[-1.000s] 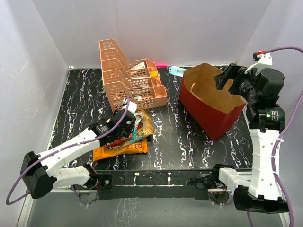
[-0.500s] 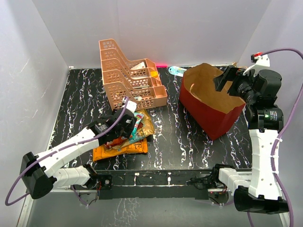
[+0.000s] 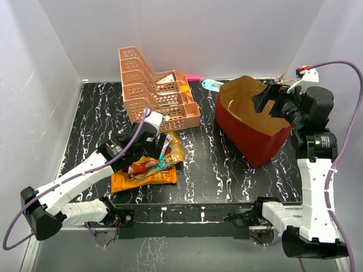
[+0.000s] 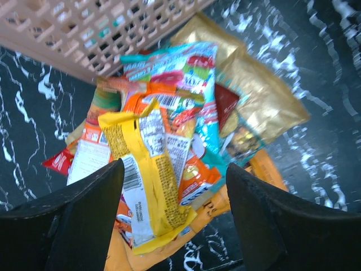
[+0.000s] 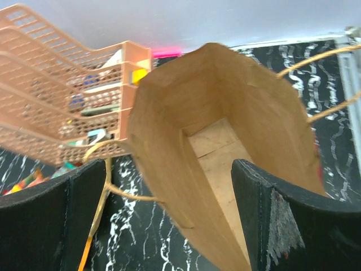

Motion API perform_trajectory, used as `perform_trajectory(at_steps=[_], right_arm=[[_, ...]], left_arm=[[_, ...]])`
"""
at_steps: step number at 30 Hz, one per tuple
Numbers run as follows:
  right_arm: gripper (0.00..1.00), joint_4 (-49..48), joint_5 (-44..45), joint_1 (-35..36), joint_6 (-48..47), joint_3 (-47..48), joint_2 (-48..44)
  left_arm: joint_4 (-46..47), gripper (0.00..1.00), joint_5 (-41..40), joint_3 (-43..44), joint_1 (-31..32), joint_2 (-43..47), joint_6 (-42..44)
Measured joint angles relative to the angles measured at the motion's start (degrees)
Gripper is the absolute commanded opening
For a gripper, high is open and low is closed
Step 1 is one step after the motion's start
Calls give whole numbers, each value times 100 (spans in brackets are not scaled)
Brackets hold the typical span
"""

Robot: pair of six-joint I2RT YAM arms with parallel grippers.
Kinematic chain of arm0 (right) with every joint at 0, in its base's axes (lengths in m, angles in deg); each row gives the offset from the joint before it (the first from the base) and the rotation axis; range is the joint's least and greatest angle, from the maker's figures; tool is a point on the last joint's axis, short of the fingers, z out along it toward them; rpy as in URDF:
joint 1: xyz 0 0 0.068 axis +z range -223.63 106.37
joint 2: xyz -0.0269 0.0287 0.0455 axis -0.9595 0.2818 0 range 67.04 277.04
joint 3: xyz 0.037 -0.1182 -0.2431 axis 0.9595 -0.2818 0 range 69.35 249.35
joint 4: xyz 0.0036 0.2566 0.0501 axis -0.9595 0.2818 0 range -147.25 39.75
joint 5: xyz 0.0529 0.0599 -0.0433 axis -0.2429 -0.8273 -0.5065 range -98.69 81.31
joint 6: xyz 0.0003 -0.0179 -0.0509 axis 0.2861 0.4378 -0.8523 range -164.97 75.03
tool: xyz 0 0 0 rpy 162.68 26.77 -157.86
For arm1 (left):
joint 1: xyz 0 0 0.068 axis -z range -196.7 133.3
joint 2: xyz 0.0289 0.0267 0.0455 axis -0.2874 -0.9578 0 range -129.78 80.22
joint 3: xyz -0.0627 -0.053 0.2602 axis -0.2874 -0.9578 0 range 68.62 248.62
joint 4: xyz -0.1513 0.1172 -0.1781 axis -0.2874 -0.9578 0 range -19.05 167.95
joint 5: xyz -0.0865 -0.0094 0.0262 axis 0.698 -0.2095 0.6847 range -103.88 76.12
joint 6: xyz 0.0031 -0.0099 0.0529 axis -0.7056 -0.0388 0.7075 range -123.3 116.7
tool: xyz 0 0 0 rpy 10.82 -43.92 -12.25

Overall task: Take the snacks out of the paper bag
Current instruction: Place the snack at the center of the board, then reset both arms

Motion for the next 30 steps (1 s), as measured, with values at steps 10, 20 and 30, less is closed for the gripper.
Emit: perform_trajectory(at_steps=[10,20,30], right_arm=[[98,-365,-195,1742,-280,-612,-951],[98,507,654,1932,-522,1012,-1062],[98,695,1272,1930,-472,2507,-1436]], left_arm=[[833,92,444,2157,-780,-352,435],[1600,98,1167,3324,-2105,-105,538],[2264,98,1611,3228,-2090,2028,861]])
